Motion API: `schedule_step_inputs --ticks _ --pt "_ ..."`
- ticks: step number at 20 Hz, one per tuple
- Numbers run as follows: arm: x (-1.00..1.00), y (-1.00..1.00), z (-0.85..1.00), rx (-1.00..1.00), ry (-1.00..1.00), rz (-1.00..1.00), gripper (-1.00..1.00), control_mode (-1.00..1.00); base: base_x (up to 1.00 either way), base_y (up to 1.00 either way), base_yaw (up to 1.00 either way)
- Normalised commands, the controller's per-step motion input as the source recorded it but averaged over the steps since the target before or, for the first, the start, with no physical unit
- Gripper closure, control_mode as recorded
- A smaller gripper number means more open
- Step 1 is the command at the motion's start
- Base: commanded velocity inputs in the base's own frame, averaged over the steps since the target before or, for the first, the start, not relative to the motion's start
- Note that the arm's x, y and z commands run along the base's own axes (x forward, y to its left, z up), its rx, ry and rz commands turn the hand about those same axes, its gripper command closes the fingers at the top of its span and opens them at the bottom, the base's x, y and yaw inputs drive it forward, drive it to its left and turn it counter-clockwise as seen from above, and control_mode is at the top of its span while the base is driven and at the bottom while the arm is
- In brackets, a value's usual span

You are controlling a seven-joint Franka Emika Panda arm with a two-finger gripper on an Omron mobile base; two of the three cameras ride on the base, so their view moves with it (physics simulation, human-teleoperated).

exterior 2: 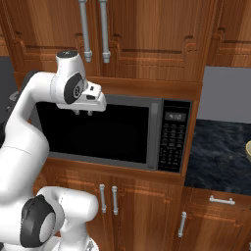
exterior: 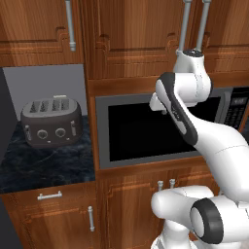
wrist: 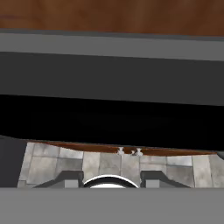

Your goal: Open the cabinet. Pick the kiwi and apple from the cabinet and place them into the bowl. Then close the cabinet.

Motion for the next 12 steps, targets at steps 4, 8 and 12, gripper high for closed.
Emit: schedule_step_inputs --ticks 4,8,12 --pt "-0.01 0.0 0.0 0.0 0.0 0.07 -1.0 -1.0 0.0 0.0 0.0" --pt "-0.06 0.0 0.0 0.0 0.0 0.1 -1.0 -1.0 0.0 0.0 0.0" --pt "-0.11 0.0 0.11 0.01 -0.01 0.01 -1.0 -1.0 0.0 0.0 0.0"
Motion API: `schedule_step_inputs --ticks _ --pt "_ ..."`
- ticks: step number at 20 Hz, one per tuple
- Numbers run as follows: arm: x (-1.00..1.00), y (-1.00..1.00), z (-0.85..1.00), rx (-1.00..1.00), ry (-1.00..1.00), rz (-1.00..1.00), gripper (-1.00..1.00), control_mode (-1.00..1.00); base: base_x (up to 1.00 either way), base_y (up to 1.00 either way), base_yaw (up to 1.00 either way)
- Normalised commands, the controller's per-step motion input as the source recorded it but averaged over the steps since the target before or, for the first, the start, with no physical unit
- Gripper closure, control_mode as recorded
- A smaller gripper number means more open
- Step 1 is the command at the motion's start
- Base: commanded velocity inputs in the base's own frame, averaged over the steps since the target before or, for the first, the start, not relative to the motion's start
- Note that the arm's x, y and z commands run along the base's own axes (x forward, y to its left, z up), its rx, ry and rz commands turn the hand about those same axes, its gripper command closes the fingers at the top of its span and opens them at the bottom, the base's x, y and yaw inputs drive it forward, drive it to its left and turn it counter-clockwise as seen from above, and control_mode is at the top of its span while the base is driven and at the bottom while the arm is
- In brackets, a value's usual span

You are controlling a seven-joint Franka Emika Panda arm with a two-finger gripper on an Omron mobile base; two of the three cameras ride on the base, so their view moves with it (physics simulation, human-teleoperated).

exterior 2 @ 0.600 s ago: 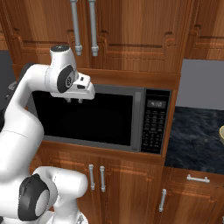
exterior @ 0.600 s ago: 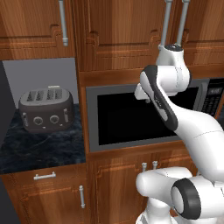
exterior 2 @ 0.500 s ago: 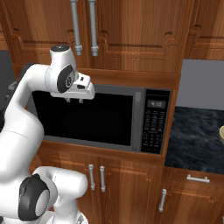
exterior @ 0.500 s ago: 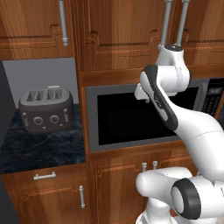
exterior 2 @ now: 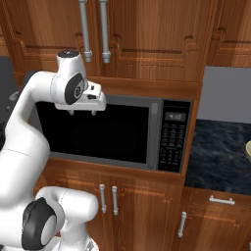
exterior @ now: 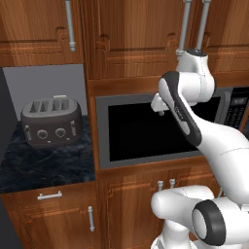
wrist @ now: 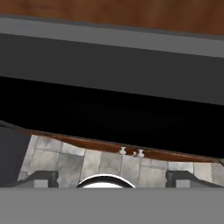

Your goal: Open the cabinet. Pick the kiwi and apple from the cabinet and place them into the bowl. Then close the cabinet.

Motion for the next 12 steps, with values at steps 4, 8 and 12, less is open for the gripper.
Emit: schedule_step_inputs --ticks 4,8,12 --pt "-0.14 0.0 0.25 0.0 -0.05 0.0 -1.0 -1.0 0.0 0.0 0.0" --pt "-0.19 0.0 0.24 0.0 -0.22 -0.03 -1.0 -1.0 0.0 0.0 0.0" --pt "-0.3 0.0 0.28 0.0 -0.23 -0.05 -1.0 -1.0 0.0 0.0 0.0"
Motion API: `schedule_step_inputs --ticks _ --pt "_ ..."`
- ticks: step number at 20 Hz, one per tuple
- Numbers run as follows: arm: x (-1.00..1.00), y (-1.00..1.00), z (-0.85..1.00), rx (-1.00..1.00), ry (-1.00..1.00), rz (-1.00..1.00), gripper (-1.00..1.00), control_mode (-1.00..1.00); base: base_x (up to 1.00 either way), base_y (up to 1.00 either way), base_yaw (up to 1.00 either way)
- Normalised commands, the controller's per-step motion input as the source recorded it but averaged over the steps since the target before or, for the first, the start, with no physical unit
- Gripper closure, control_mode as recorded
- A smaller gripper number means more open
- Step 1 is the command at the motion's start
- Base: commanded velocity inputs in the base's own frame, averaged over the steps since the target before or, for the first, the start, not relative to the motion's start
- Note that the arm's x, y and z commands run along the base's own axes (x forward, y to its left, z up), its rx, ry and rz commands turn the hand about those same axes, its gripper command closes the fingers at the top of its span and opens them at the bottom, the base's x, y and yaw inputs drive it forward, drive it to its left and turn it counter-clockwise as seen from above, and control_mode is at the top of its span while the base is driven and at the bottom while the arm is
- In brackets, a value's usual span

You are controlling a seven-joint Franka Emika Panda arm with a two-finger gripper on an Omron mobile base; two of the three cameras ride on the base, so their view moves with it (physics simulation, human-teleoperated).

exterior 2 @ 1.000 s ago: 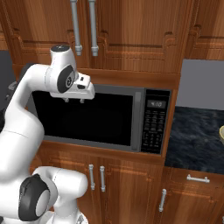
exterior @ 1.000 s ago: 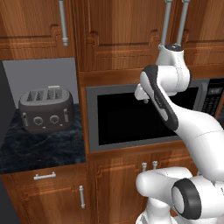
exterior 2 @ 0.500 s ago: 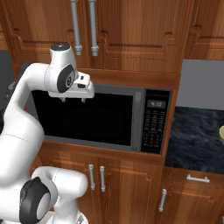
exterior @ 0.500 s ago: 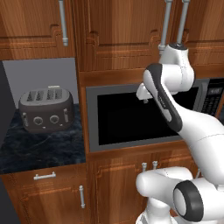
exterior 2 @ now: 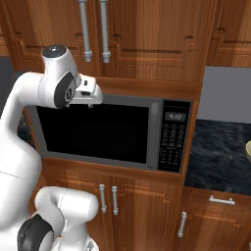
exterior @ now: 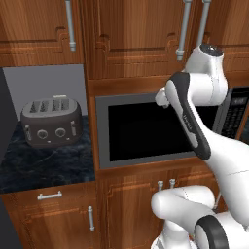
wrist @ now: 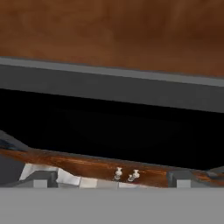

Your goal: Open the cabinet. Pick the kiwi and apple from the cabinet and place them into the bowl. Then close the cabinet.

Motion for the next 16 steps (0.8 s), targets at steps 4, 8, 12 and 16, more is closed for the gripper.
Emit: schedule_step_inputs --ticks 4,8,12,16 --pt "-0.39 0.0 0.32 0.0 -0.37 -0.04 -1.0 -1.0 0.0 0.0 0.0" --pt "-0.41 -0.01 0.36 0.0 -0.39 -0.06 -1.0 -1.0 0.0 0.0 0.0" --pt "-0.45 -0.03 0.43 0.0 -0.26 -0.09 -1.0 -1.0 0.0 0.0 0.0" --pt "-0.38 -0.15 0.44 0.0 -0.19 -0.12 -1.0 -1.0 0.0 0.0 0.0"
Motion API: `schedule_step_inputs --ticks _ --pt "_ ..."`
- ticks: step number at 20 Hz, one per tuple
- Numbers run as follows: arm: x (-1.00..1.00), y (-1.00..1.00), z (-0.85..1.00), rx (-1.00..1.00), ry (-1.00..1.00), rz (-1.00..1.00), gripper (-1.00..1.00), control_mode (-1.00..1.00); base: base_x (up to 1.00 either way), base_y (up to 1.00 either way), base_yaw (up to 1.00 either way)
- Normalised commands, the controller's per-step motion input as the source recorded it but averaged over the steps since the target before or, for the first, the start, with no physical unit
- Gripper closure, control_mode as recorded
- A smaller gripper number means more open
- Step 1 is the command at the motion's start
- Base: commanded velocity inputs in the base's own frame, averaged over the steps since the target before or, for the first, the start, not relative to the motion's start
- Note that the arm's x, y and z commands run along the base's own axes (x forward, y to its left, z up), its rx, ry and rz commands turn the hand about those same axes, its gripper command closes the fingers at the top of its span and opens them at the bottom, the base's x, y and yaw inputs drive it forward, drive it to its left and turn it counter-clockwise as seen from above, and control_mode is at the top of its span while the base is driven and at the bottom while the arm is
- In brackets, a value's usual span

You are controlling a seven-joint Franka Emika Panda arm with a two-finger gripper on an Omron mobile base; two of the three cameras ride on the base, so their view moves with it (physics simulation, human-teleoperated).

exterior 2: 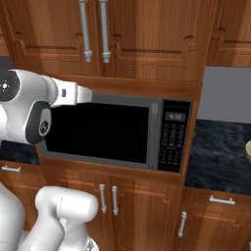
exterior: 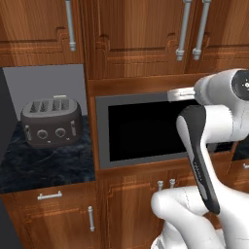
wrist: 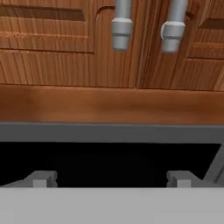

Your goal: Open the cabinet. Pick the kiwi and apple from the cabinet and place them into the bowl. Then close the cabinet.

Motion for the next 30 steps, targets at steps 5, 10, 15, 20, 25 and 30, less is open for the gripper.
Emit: schedule_step_inputs --ticks 5,10,15,20,25,30 --pt "-0.32 -0.17 0.55 0.05 -0.16 -0.08 -1.0 -1.0 0.0 0.0 0.0" --pt "-0.02 -0.19 0.46 0.13 -0.03 0.0 -1.0 -1.0 0.0 0.0 0.0" --pt "-0.04 -0.16 0.37 0.12 0.0 0.03 -1.0 -1.0 0.0 0.0 0.0" --pt "-0.05 -0.12 0.35 0.09 -0.01 0.04 -1.0 -1.0 0.0 0.0 0.0" --pt "-0.02 -0.15 0.3 0.08 0.0 0.02 -1.0 -1.0 0.0 0.0 0.0" --pt "0.0 -0.19 0.21 0.06 0.0 0.01 -1.0 -1.0 0.0 0.0 0.0"
